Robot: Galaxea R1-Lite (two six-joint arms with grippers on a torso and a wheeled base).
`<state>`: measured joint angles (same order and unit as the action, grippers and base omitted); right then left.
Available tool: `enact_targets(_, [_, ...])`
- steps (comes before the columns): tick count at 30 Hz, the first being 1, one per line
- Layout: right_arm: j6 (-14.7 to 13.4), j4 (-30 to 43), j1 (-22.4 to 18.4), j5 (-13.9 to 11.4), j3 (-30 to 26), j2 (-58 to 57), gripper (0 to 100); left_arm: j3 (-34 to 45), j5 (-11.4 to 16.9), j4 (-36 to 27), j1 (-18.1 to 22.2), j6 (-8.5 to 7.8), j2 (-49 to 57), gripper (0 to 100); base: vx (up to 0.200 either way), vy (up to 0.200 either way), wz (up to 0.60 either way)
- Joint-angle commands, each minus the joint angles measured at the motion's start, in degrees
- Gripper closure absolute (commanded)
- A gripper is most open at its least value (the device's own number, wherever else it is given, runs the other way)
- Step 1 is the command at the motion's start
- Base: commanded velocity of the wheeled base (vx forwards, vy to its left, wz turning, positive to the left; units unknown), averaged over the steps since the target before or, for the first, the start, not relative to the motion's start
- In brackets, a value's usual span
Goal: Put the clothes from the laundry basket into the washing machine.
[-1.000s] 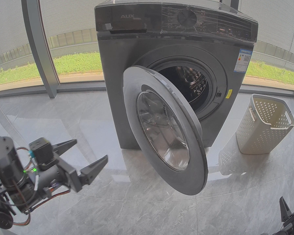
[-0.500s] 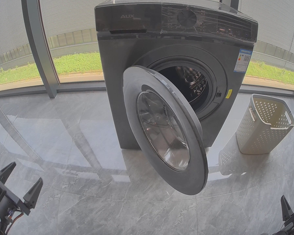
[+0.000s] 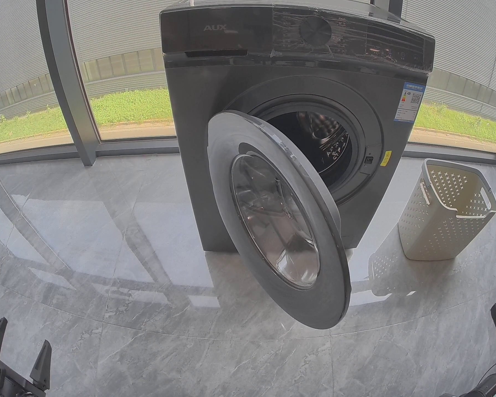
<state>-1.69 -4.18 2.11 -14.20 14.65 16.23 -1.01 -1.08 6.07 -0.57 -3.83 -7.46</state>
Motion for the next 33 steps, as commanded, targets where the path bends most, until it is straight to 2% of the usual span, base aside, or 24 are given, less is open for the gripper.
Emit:
enact_targets(1, [-0.2, -10.4, 6.9, -11.5, 5.8, 29.0, 0, 0.9, -3.8, -2.1, 2.9, 4.97, 3.6, 0, 0.0, 0.0, 0.0])
enact_targets(4, [-0.2, -16.0, 12.0, -11.5, 6.0, 36.5, 0, 0.9, -5.1, -2.3, 2.6, 4.88, 3.9, 0, 0.0, 0.0, 0.0])
enact_targets(5, [-0.2, -17.5, 13.1, -11.5, 6.0, 38.4, 0, 1.0, -4.4, -2.2, 2.6, 4.62, 3.9, 0, 0.0, 0.0, 0.0])
enact_targets(7, [-0.2, -20.6, 15.5, -11.5, 6.3, 42.2, 0, 0.7, -0.8, -3.0, 1.5, 4.79, 4.5, 0, 0.0, 0.0, 0.0])
enact_targets(8, [-0.2, -22.3, 16.9, -11.5, 6.4, 44.4, 0, 0.5, 3.4, -3.8, 0.1, 5.5, 5.3, 0, 0.0, 0.0, 0.0])
enact_targets(10, [-0.3, -24.8, 19.4, -11.6, 6.4, 47.3, 0, 0.3, 8.5, -4.5, 0.3, 5.85, 7.5, 0, 0.0, 0.0, 0.0])
enact_targets(11, [-0.5, -26.1, 20.8, -11.6, 6.4, 48.8, 0, 0.2, 9.0, -4.6, 0.3, 6.2, 7.5, 0, 0.0, 0.0, 0.0])
enact_targets(13, [-0.6, -27.1, 22.3, -11.6, 6.3, 50.6, 0, 0.2, 7.5, -4.5, 0.3, 7.08, 7.5, 0, 0.0, 0.0, 0.0])
enact_targets(15, [-0.6, -27.5, 23.1, -11.5, 6.4, 52.2, 0, 0.2, 3.1, -4.7, 0.3, 7.96, 7.5, 0, 0.0, 0.0, 0.0])
enact_targets(16, [-0.6, -27.5, 23.2, -11.5, 6.4, 52.2, 0, 0.2, 2.8, -4.8, 0.3, 7.96, 7.5, 0, 0.0, 0.0, 0.0])
enact_targets(18, [0.1, -27.7, 23.6, -11.4, 6.9, 55.7, 0, 0.1, -2.9, -5.1, 0.4, 8.05, 7.5, 0, 0.0, 0.0, 0.0])
enact_targets(19, [0.4, -28.1, 23.7, -11.3, 7.0, 57.0, 0, 0.1, -4.5, -5.1, 0.4, 7.96, 7.5, 0, 0.0, 0.0, 0.0])
enact_targets(20, [0.4, -28.2, 23.8, -11.3, 7.0, 57.1, 0, 0.1, -4.7, -5.1, 0.4, 7.96, 7.5, 0, 0.0, 0.0, 0.0])
enact_targets(21, [0.8, -29.3, 24.0, -11.2, 6.9, 58.5, 0, 0.1, -8.3, -5.1, 0.5, 7.7, 7.5, 0, 0.0, 0.0, 0.0])
enact_targets(23, [1.1, -30.8, 23.9, -11.1, 6.9, 59.4, 0, 0.0, -11.9, -5.4, 0.6, 6.99, 7.5, 0, 0.0, 0.0, 0.0])
enact_targets(24, [1.1, -30.8, 23.9, -11.1, 6.9, 59.4, 0, 0.0, -11.9, -5.4, 0.6, 6.99, 7.5, 0, 0.0, 0.0, 0.0])
enact_targets(25, [1.2, -32.1, 24.0, -10.6, 6.8, 60.1, 0, 0.0, -12.5, -5.5, 0.7, 6.03, 7.5, 0, 0.0, 0.0, 0.0])
enact_targets(26, [1.3, -32.5, 24.1, -10.3, 6.8, 60.2, 0, 0.0, -10.7, -5.5, 0.5, 5.41, 7.5, 0, 0.0, 0.0, 0.0])
enact_targets(27, [1.3, -32.6, 24.3, -10.2, 6.9, 60.4, 0, 0.0, -6.9, -5.6, 0.5, 4.62, 7.5, 0, 0.0, 0.0, 0.0])
enact_targets(29, [1.3, -32.6, 25.0, -10.0, 6.9, 61.3, 0, 0.6, -0.1, -5.4, 0.5, 5.59, 7.5, 0, 0.0, 0.0, 0.0])
enact_targets(30, [1.3, -32.6, 25.1, -9.8, 6.9, 61.6, 0, 0.8, 0.8, -5.7, 0.6, 5.59, 7.5, 0, 0.0, 0.0, 0.0])
enact_targets(31, [1.3, -33.1, 25.3, -8.4, 7.1, 63.2, 0, 0.9, 2.1, -6.0, 0.2, 5.85, 7.5, 0, 0.0, 0.0, 0.0])
enact_targets(33, [1.2, -33.2, 25.4, -8.2, 7.2, 63.5, 0, 0.9, 2.0, -6.0, 0.2, 5.85, 7.5, 0, 0.0, 0.0, 0.0])
